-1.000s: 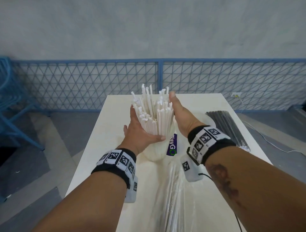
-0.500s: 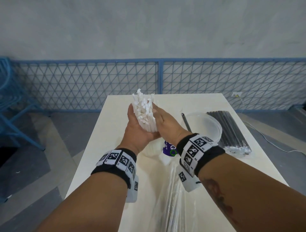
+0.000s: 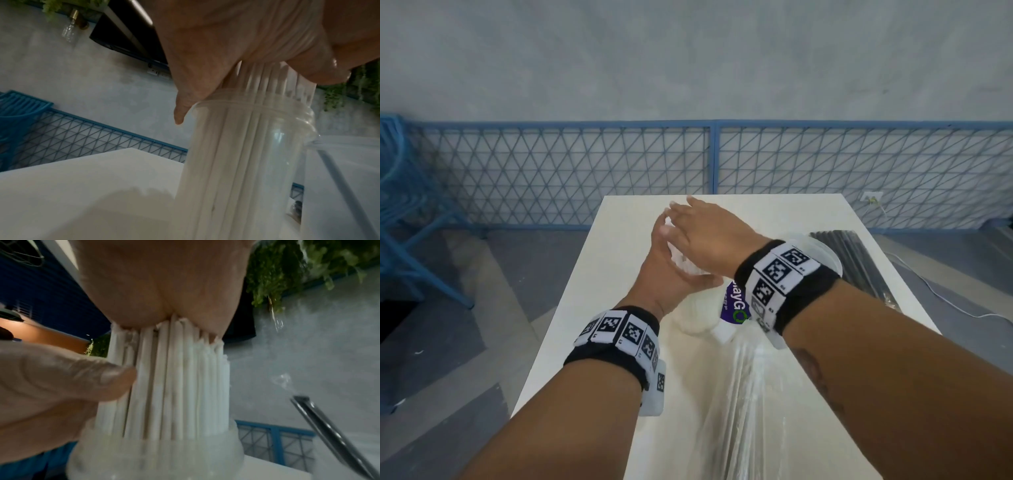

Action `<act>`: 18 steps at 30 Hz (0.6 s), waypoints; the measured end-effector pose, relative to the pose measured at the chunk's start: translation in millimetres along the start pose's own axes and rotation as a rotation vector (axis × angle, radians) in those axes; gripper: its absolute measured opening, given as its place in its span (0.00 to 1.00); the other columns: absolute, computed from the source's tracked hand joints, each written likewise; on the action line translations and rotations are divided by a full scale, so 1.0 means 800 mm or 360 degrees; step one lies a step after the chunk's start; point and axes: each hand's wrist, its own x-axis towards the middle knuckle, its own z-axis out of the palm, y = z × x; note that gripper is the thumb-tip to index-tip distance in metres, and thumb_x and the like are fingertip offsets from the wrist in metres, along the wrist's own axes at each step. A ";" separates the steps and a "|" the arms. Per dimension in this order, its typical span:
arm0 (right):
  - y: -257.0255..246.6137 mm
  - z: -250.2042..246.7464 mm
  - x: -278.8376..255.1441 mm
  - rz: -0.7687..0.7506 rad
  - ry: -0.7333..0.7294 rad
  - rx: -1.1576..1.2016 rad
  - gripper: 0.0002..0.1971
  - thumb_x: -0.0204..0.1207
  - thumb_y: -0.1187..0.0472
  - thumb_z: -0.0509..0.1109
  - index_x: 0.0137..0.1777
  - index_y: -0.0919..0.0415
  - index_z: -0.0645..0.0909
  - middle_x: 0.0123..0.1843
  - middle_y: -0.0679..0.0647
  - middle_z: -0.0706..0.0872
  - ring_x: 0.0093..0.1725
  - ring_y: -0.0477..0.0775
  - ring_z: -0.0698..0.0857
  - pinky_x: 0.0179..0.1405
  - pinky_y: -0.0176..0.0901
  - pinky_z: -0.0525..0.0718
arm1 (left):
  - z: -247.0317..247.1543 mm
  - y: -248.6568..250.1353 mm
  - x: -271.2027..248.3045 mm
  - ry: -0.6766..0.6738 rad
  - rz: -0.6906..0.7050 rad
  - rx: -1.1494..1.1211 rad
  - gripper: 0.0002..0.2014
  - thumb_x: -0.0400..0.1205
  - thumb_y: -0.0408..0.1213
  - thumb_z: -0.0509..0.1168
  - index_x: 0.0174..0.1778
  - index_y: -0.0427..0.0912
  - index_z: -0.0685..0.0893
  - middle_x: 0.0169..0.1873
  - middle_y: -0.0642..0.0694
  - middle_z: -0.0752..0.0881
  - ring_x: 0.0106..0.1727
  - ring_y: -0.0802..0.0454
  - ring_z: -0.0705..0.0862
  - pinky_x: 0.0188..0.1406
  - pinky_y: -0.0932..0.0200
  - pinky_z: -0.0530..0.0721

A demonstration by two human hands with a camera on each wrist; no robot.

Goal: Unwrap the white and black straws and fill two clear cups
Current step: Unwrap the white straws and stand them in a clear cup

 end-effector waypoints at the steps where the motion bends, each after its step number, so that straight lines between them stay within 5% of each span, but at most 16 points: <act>1: 0.000 0.000 0.002 0.0006 -0.0018 0.0009 0.31 0.87 0.41 0.42 0.85 0.56 0.58 0.88 0.52 0.56 0.87 0.55 0.50 0.84 0.53 0.53 | 0.001 -0.004 0.000 0.0007 0.0033 -0.0077 0.67 0.57 0.47 0.89 0.87 0.49 0.54 0.80 0.54 0.73 0.80 0.59 0.73 0.79 0.54 0.77; 5: 0.000 -0.010 0.007 -0.0132 0.0240 -0.0007 0.31 0.86 0.39 0.40 0.87 0.49 0.50 0.89 0.53 0.50 0.87 0.59 0.46 0.84 0.62 0.45 | 0.008 -0.006 -0.005 0.0122 0.0124 -0.0014 0.55 0.60 0.46 0.89 0.78 0.66 0.61 0.75 0.62 0.77 0.76 0.64 0.77 0.75 0.53 0.80; 8: -0.013 0.004 0.003 -0.0124 0.0169 -0.0046 0.32 0.86 0.38 0.42 0.87 0.50 0.51 0.88 0.53 0.54 0.87 0.58 0.48 0.84 0.63 0.48 | 0.017 0.014 -0.008 0.0237 0.0238 -0.0097 0.16 0.88 0.48 0.64 0.68 0.47 0.73 0.51 0.56 0.93 0.50 0.66 0.90 0.48 0.63 0.89; 9: -0.016 0.011 0.002 -0.0108 0.0076 -0.0045 0.33 0.85 0.37 0.43 0.87 0.50 0.52 0.88 0.53 0.55 0.87 0.58 0.48 0.84 0.62 0.49 | 0.012 0.025 -0.010 0.0338 0.0129 -0.0206 0.14 0.91 0.46 0.57 0.64 0.39 0.76 0.45 0.49 0.95 0.42 0.67 0.91 0.42 0.65 0.89; 10: -0.018 0.014 0.002 -0.0114 0.0012 0.0035 0.32 0.86 0.37 0.44 0.86 0.50 0.53 0.88 0.52 0.55 0.87 0.56 0.48 0.85 0.59 0.48 | 0.008 0.025 -0.011 0.0290 0.0143 0.0004 0.17 0.89 0.43 0.63 0.68 0.34 0.76 0.51 0.43 0.94 0.44 0.70 0.90 0.48 0.68 0.87; 11: -0.020 0.012 0.001 -0.0119 0.0000 0.0236 0.31 0.86 0.39 0.45 0.86 0.50 0.55 0.88 0.51 0.55 0.87 0.54 0.48 0.85 0.56 0.46 | 0.011 0.020 -0.015 0.0254 0.0101 0.0227 0.31 0.81 0.41 0.76 0.75 0.32 0.73 0.63 0.40 0.90 0.54 0.73 0.86 0.59 0.68 0.81; 13: -0.018 -0.001 -0.001 -0.0059 0.0200 0.0776 0.28 0.88 0.42 0.45 0.85 0.50 0.60 0.87 0.49 0.60 0.86 0.49 0.54 0.83 0.45 0.48 | 0.015 -0.004 -0.013 0.0283 -0.0113 0.0123 0.60 0.60 0.47 0.89 0.85 0.42 0.62 0.73 0.50 0.80 0.69 0.62 0.81 0.73 0.59 0.78; 16: 0.004 -0.019 0.000 0.0207 0.0571 0.1021 0.27 0.90 0.45 0.45 0.81 0.57 0.67 0.84 0.54 0.67 0.84 0.51 0.61 0.75 0.38 0.55 | 0.013 -0.001 -0.016 0.0264 -0.0147 -0.0096 0.67 0.50 0.58 0.87 0.85 0.54 0.58 0.75 0.56 0.78 0.76 0.55 0.77 0.76 0.49 0.78; 18: 0.018 -0.012 0.005 0.0407 0.0365 0.0911 0.30 0.89 0.44 0.42 0.80 0.63 0.67 0.83 0.60 0.68 0.82 0.57 0.63 0.76 0.45 0.60 | 0.013 -0.005 -0.015 0.0301 -0.0091 -0.0115 0.65 0.49 0.55 0.87 0.82 0.51 0.62 0.73 0.56 0.79 0.75 0.54 0.78 0.77 0.46 0.79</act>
